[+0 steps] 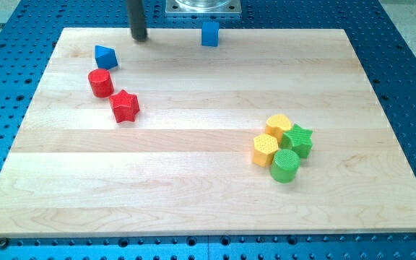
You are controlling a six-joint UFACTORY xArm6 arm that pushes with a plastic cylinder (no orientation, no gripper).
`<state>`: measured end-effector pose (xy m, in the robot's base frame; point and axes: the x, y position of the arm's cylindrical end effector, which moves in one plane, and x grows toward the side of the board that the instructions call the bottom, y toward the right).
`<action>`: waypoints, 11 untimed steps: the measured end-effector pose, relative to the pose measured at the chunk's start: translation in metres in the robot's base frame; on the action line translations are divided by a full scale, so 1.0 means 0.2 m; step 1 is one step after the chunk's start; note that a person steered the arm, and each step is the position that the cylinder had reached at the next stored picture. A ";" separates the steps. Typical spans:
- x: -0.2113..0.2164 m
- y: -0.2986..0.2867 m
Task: Move the blue triangle diagonally to the red circle
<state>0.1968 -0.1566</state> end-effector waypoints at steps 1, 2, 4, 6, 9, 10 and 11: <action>0.00 -0.35; 0.27 -0.46; 0.48 -0.29; 0.49 -0.16; 0.76 0.07; 0.66 0.13; 0.58 0.48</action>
